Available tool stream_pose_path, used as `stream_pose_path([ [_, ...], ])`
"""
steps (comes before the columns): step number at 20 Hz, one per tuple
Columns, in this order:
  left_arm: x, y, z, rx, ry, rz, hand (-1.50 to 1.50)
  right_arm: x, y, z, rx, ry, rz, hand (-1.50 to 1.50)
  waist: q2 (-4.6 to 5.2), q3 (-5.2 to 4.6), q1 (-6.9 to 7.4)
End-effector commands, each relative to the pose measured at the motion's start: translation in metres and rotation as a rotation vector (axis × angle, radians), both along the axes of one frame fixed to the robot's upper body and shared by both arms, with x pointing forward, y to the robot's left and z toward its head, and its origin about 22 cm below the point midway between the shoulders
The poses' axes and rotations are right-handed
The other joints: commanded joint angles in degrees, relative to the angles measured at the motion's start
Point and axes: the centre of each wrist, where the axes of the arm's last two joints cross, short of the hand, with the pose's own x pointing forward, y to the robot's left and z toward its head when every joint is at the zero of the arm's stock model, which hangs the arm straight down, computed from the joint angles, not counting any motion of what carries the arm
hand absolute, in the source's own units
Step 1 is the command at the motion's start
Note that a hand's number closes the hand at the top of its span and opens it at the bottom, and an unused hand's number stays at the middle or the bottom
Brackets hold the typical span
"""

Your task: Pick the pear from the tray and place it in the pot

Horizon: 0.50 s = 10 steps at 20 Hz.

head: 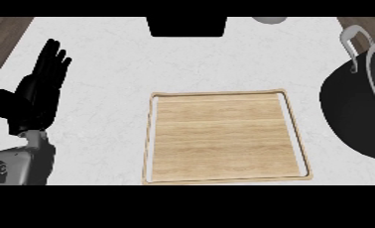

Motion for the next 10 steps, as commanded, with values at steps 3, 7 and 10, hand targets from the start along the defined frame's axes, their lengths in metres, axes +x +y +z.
stream_pose_path([
  [3,0.010,0.008,0.004,0.017,-0.003,0.005,0.00,-0.031,-0.042,0.003,0.017,-0.014,0.019,-1.50,0.31,0.43,0.35],
  [7,0.014,0.004,-0.013,0.007,-0.014,0.004,0.00,-0.040,-0.057,0.013,-0.016,0.019,0.032,-1.50,0.37,0.43,0.40],
  [10,0.000,-0.017,0.008,-0.002,-0.023,0.005,0.00,-0.060,-0.063,-0.002,0.009,0.010,0.036,-1.50,0.23,0.46,0.52],
])
